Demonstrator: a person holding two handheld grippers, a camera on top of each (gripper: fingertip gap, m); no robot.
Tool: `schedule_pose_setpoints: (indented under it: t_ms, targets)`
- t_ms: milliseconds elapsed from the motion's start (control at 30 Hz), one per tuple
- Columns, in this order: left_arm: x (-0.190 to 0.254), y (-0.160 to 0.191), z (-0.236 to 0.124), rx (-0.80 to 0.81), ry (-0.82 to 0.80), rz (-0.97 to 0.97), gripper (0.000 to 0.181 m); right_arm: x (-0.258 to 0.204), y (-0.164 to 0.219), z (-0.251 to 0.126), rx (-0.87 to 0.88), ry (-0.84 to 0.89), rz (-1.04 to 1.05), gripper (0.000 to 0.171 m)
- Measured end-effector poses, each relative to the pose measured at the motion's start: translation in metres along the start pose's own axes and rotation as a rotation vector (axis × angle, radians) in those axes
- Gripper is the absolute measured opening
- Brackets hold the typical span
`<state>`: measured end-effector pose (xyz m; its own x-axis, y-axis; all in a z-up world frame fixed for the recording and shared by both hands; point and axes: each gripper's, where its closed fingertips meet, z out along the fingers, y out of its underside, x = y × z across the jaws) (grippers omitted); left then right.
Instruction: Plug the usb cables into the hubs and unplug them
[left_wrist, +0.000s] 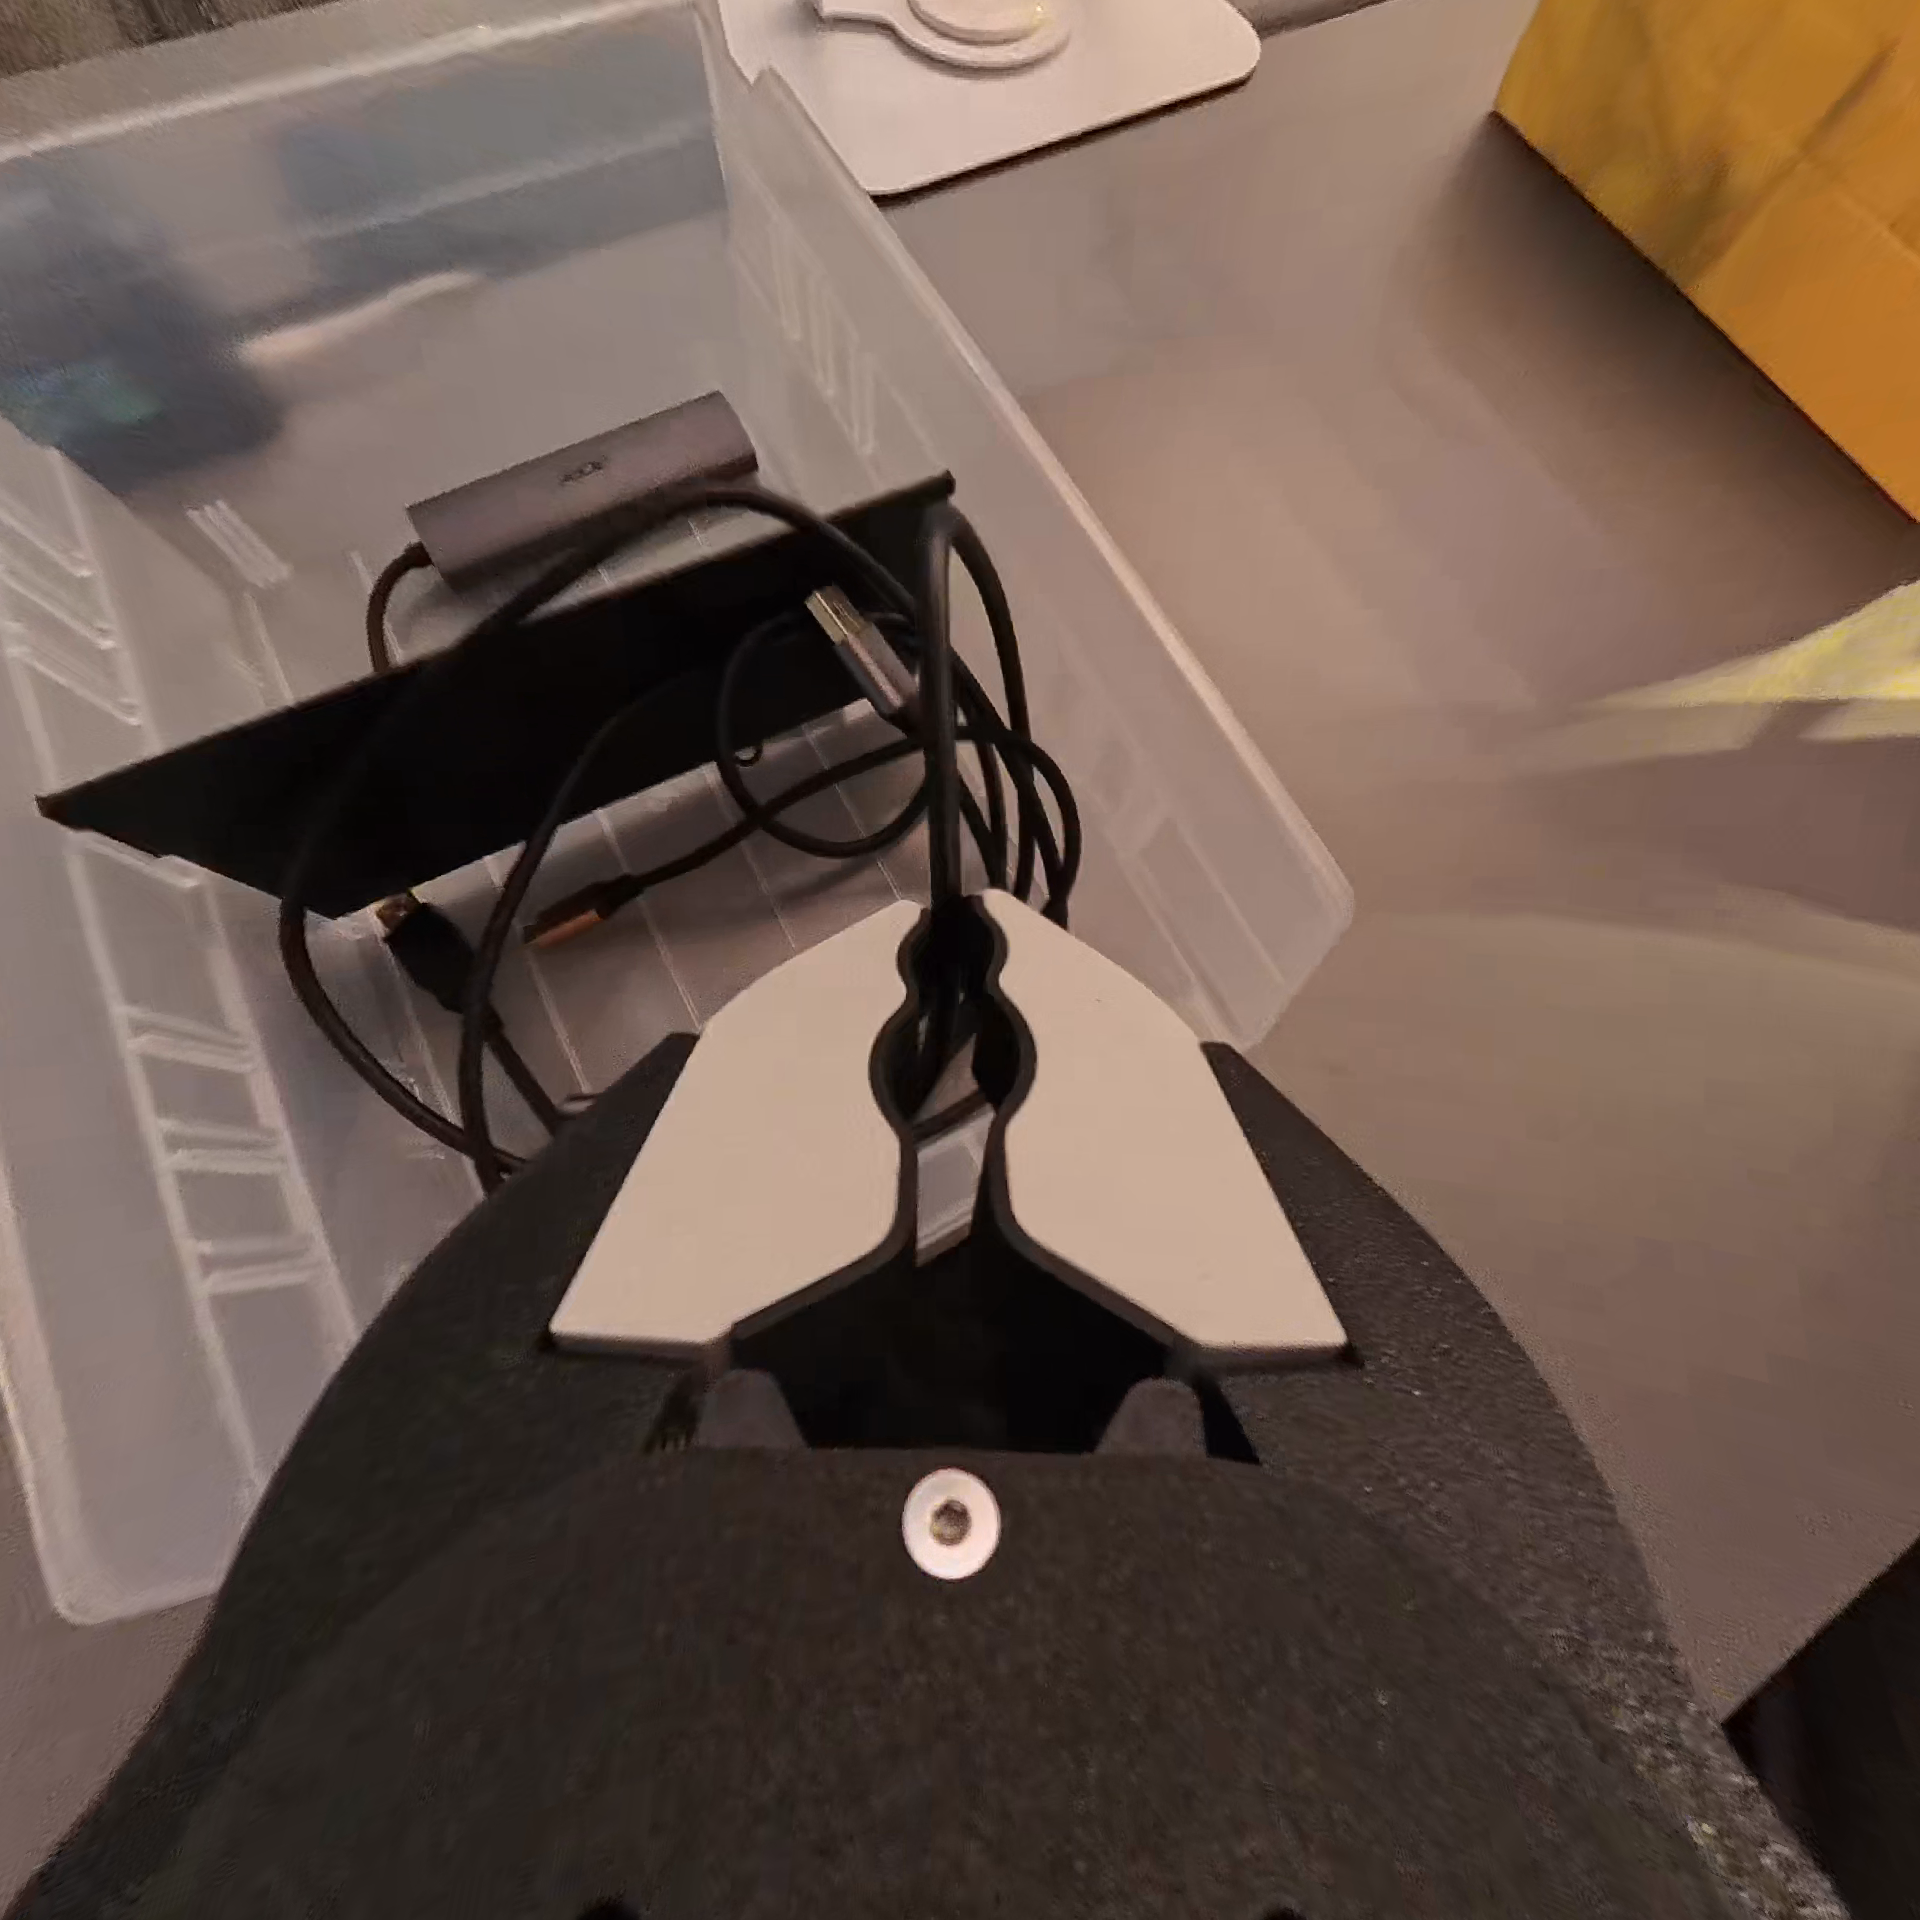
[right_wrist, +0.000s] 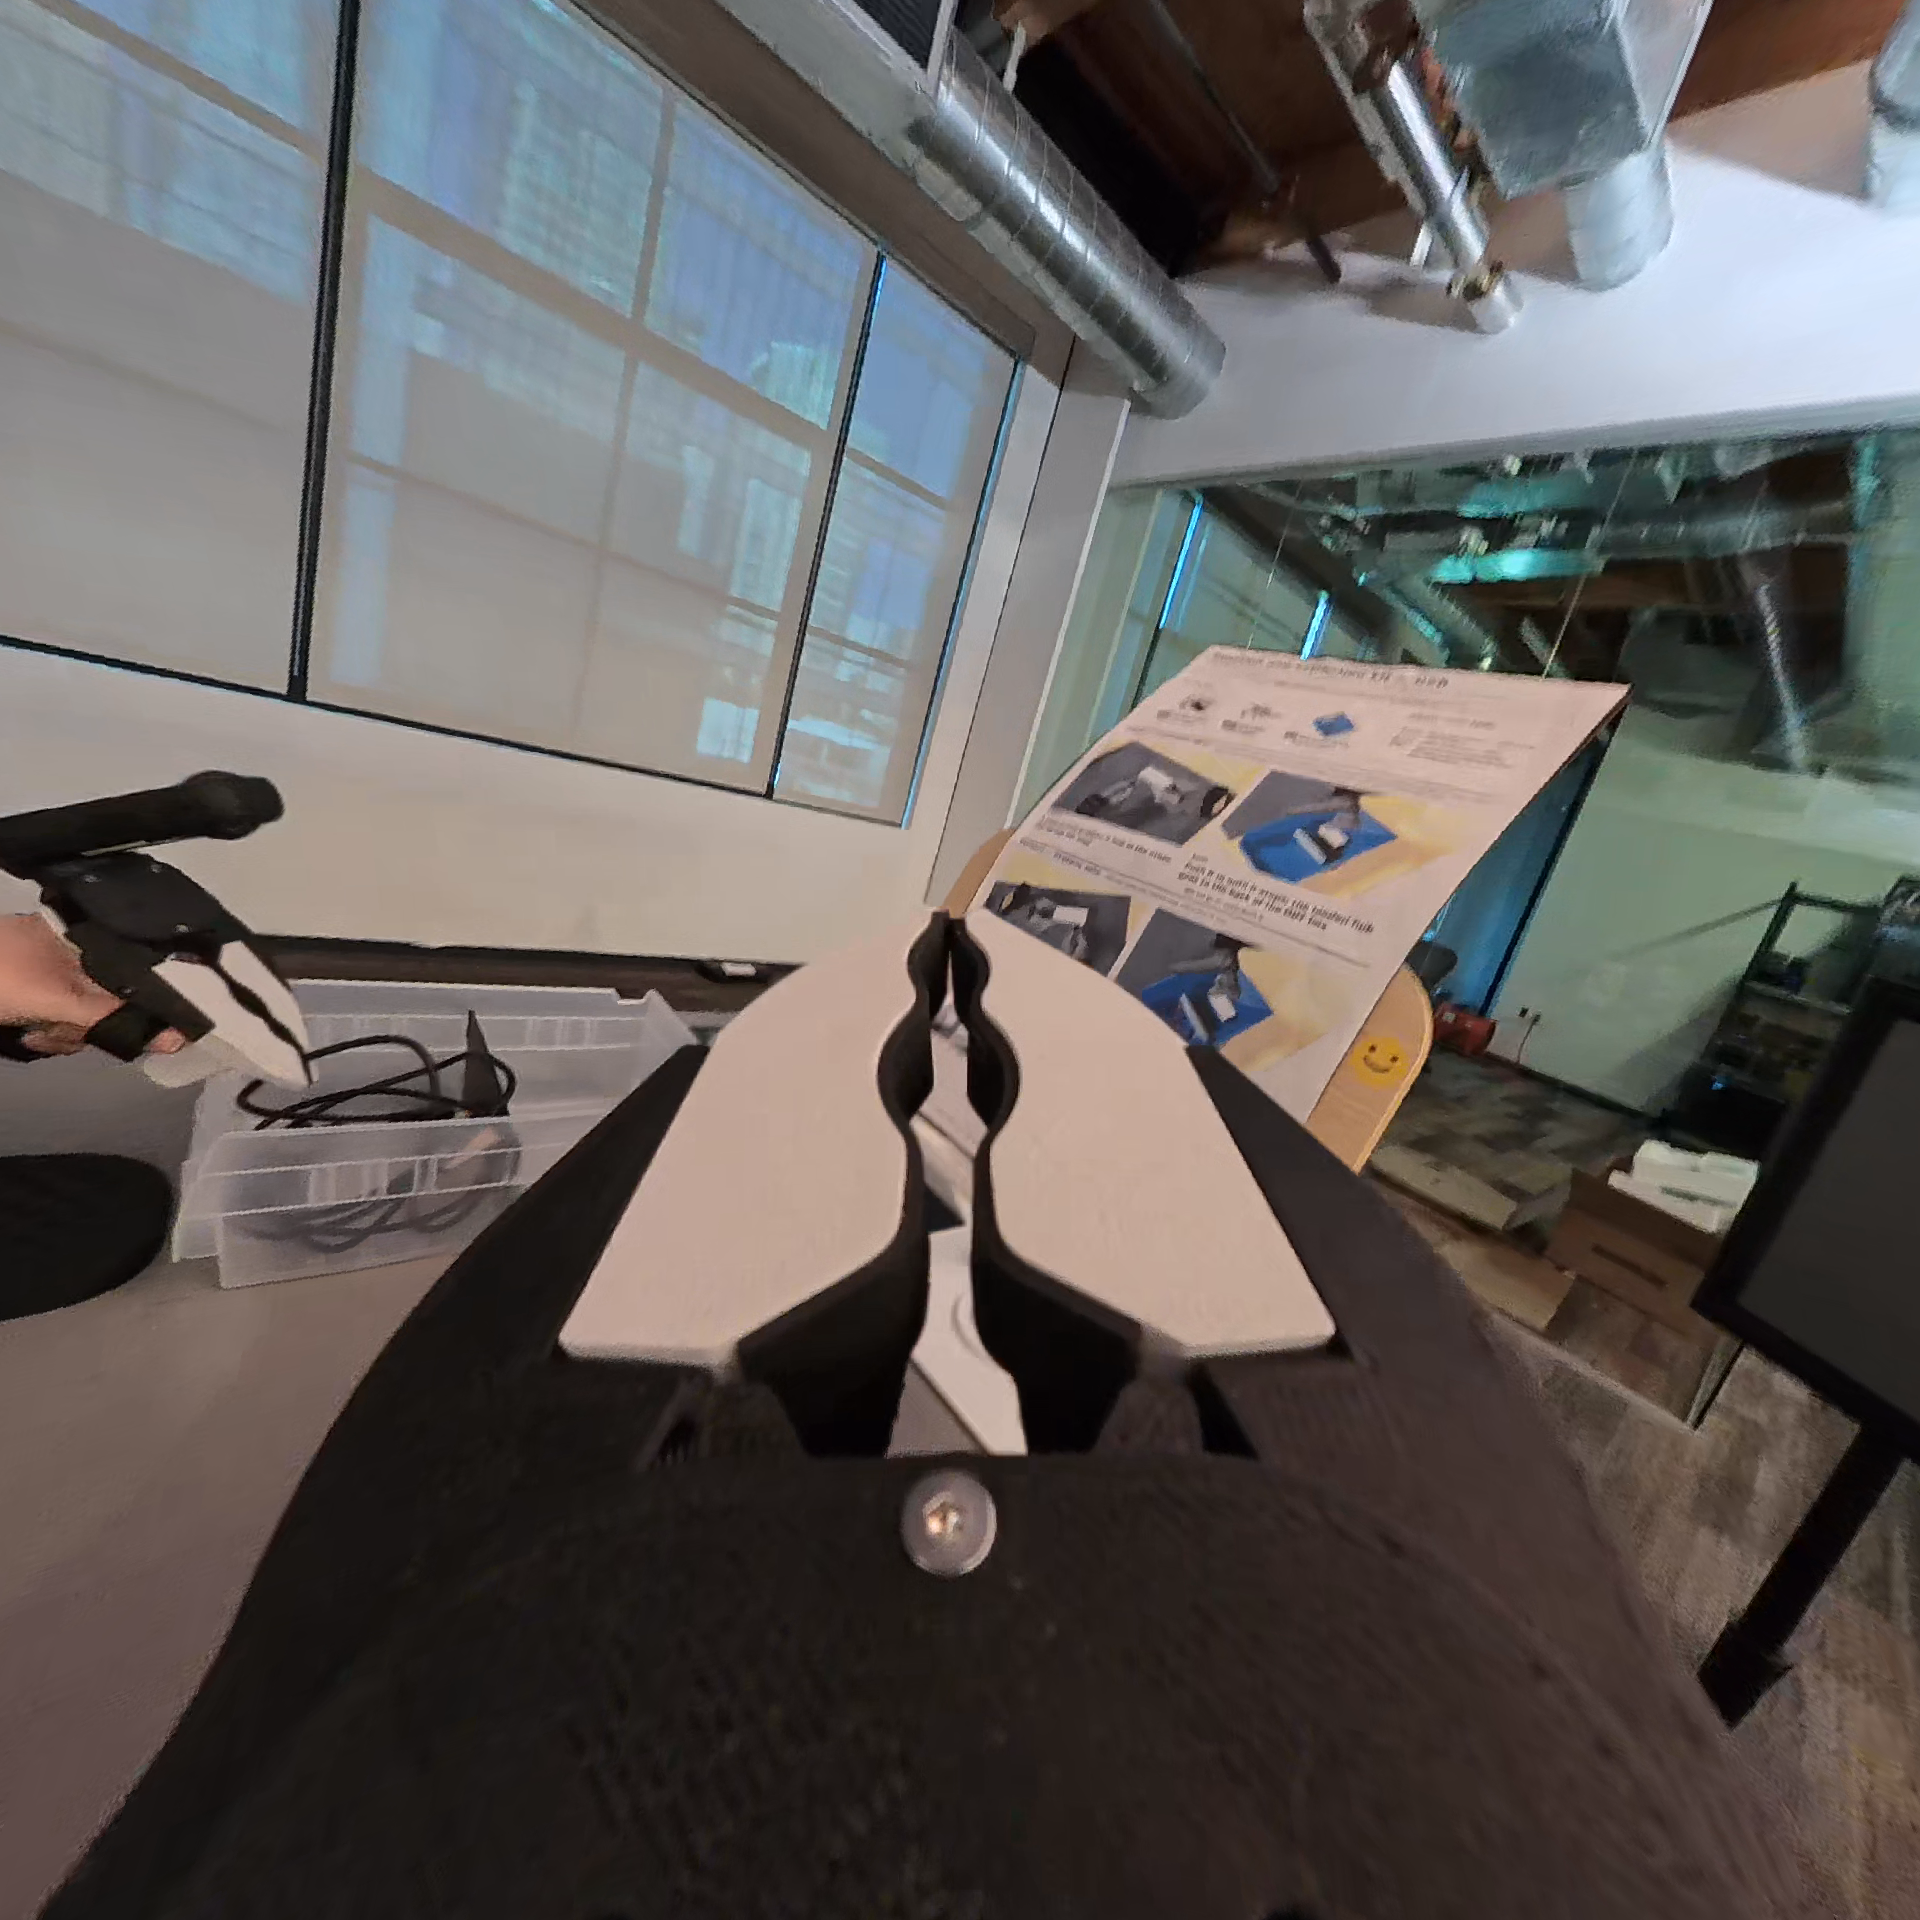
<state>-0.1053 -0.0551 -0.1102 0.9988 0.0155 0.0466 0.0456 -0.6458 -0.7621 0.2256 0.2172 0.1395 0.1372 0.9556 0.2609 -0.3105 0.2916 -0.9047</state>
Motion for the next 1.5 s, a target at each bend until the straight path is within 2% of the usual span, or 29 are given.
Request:
schedule_pose_setpoints:
  t_ms: [100, 267, 433, 600, 933, 1167, 1267, 1333, 1500]
  targets:
    - [-0.007, -0.022, -0.01, 0.036, -0.008, 0.012, 0.004, -0.005, -0.008, -0.003, 0.036, -0.021, -0.014, 0.001]
    - [-0.024, -0.058, -0.047, 0.014, -0.113, 0.09, 0.004, 0.003, 0.002, -0.003, -0.021, -0.014, 0.026, 0.001]
    - [-0.035, -0.084, -0.076, -0.039, -0.186, 0.149, 0.004, 0.007, 0.01, -0.003, -0.062, -0.023, 0.101, 0.001]
    - [-0.038, -0.1, -0.09, -0.063, -0.222, 0.181, 0.004, 0.006, 0.012, -0.003, -0.072, -0.031, 0.109, 0.001]
    - [-0.047, -0.087, -0.075, -0.058, -0.199, 0.129, 0.004, 0.003, 0.023, 0.0, -0.122, -0.051, 0.08, 0.001]
    - [-0.042, -0.06, -0.034, -0.119, -0.108, 0.099, 0.004, 0.0, 0.038, 0.005, -0.19, -0.065, 0.079, 0.001]
    - [-0.039, -0.063, -0.025, -0.084, -0.071, 0.079, 0.004, -0.001, 0.043, 0.006, -0.216, -0.068, 0.072, 0.001]
    - [-0.036, -0.079, -0.031, -0.034, -0.028, 0.049, 0.022, -0.001, 0.045, 0.007, -0.225, -0.068, 0.07, 0.001]
    - [-0.053, -0.163, -0.061, 0.101, 0.026, 0.171, 0.029, -0.002, 0.051, 0.009, -0.248, -0.068, 0.068, 0.001]
